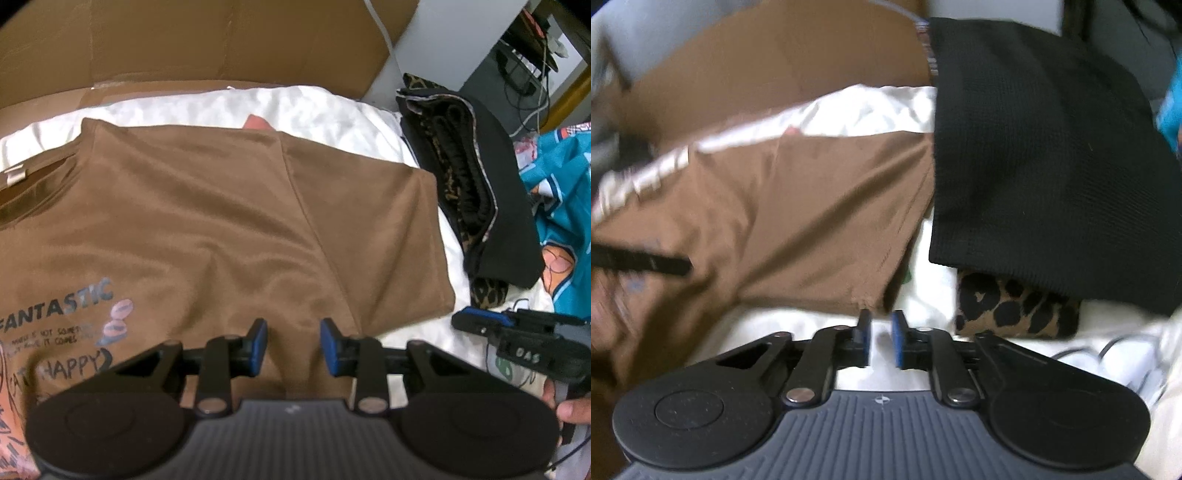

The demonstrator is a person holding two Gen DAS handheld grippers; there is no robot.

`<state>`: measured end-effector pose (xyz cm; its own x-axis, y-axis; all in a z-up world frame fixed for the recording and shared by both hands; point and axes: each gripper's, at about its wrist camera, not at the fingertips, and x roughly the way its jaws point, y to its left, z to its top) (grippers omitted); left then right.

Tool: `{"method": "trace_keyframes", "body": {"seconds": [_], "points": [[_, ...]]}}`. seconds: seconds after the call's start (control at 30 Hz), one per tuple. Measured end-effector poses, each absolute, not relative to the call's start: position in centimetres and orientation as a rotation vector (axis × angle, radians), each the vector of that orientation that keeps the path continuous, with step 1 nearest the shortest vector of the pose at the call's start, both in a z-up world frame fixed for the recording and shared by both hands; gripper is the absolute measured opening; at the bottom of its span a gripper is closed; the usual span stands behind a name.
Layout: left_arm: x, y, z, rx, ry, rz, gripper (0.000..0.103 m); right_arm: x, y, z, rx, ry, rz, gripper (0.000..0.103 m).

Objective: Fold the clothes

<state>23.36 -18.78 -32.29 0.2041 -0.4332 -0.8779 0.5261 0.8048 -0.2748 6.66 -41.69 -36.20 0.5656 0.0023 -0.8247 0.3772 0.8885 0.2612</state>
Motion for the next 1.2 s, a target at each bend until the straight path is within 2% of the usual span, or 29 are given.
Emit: {"method": "trace_keyframes", "body": {"seconds": [0.03,0.33,0.6,0.67,0.7,0.73,0.77,1.2], "points": [[23.4,-18.8,-32.3,0.092,1.190,-0.670,0.034,6.6,-42.0,-36.4,0.486,0.943,-0.230,0.044],[23.5,-18.1,-32.4,0.084,1.193,-0.661,0.034,5.9,-44.9,-38.5,0.919,0.893,-0.329,0.044],[23.4,-17.9,-32.6,0.083,1.196,-0.663,0.034,5.1,-45.7,-40.2,1.145,0.849,-0.414,0.044],[23.4,-18.0,-32.7,0.085,1.199,-0.662,0.034,4.8,-46.0,-40.9,1.236,0.827,-0.438,0.041],[23.3,-18.0,-32.7,0.088,1.200,-0.664,0.034,4.8,-46.2,-41.2,1.264,0.822,-0.442,0.033],[23.2,-18.1,-32.8,0.091,1.200,-0.667,0.034,4.8,-46.2,-41.2,1.263,0.824,-0.443,0.010],[23.2,-18.1,-32.8,0.094,1.201,-0.671,0.034,4.9,-46.2,-41.2,1.256,0.827,-0.444,0.007],[21.6,-21.0,-33.4,0.176,1.194,-0.731,0.034,4.6,-46.5,-39.0,1.149,0.802,-0.461,0.004]]}}
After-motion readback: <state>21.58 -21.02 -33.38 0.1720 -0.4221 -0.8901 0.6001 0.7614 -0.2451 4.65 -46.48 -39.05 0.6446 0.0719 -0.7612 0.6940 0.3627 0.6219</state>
